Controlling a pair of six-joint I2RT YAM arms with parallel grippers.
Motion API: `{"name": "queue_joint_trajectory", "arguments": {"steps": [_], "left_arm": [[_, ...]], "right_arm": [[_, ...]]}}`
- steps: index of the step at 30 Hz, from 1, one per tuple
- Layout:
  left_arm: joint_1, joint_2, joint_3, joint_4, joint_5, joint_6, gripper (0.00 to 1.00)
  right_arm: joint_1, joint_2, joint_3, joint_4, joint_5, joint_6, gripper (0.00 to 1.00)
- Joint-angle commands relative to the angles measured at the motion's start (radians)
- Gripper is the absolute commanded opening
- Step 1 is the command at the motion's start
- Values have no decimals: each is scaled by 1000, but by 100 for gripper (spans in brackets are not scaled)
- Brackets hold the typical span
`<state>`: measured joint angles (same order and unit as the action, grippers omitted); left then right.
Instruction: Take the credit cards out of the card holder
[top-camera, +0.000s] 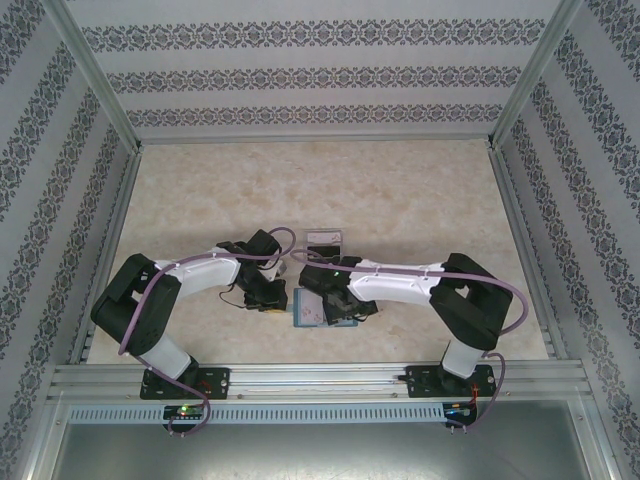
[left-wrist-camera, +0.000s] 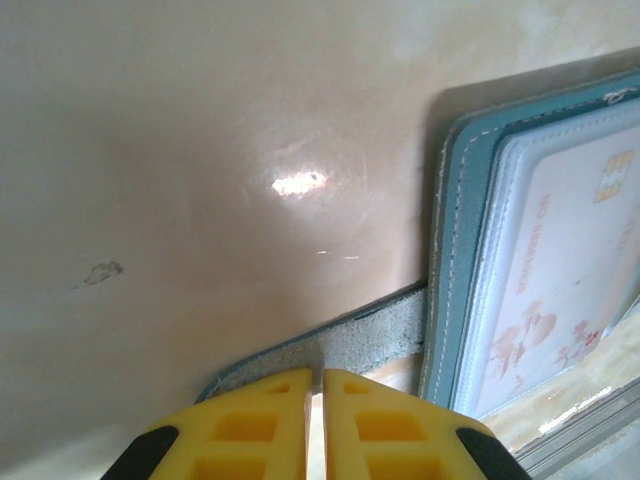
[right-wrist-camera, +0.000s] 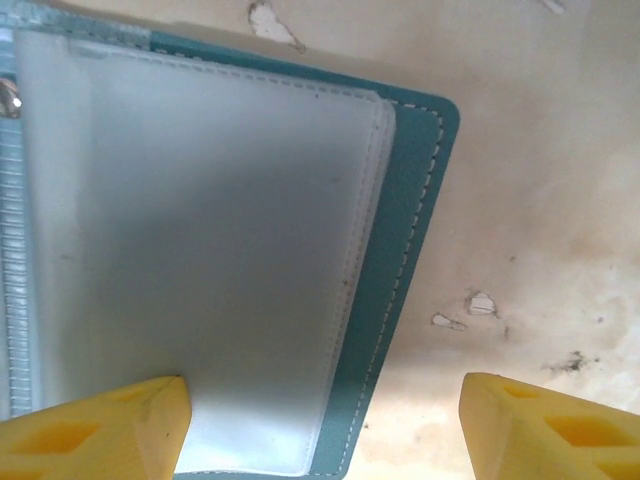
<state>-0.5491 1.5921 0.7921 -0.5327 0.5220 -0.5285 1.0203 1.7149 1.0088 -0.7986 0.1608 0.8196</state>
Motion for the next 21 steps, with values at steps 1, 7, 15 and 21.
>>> {"name": "queue_joint_trajectory", "arguments": {"steps": [1, 7, 15, 21], "left_arm": [[-10, -40, 1, -22, -11, -9, 14], [-11, -69, 33, 12, 64, -50, 14], [-46, -74, 76, 42, 90, -99, 14], [-61, -25, 101, 54, 86, -100, 14]], "right_arm": [[-12, -14, -62, 117, -70, -39, 73], [-23, -85, -95, 182, -108, -58, 72], [-42, -191, -117, 149, -106, -75, 72], [-61, -259, -122, 126, -125, -66, 72]]}}
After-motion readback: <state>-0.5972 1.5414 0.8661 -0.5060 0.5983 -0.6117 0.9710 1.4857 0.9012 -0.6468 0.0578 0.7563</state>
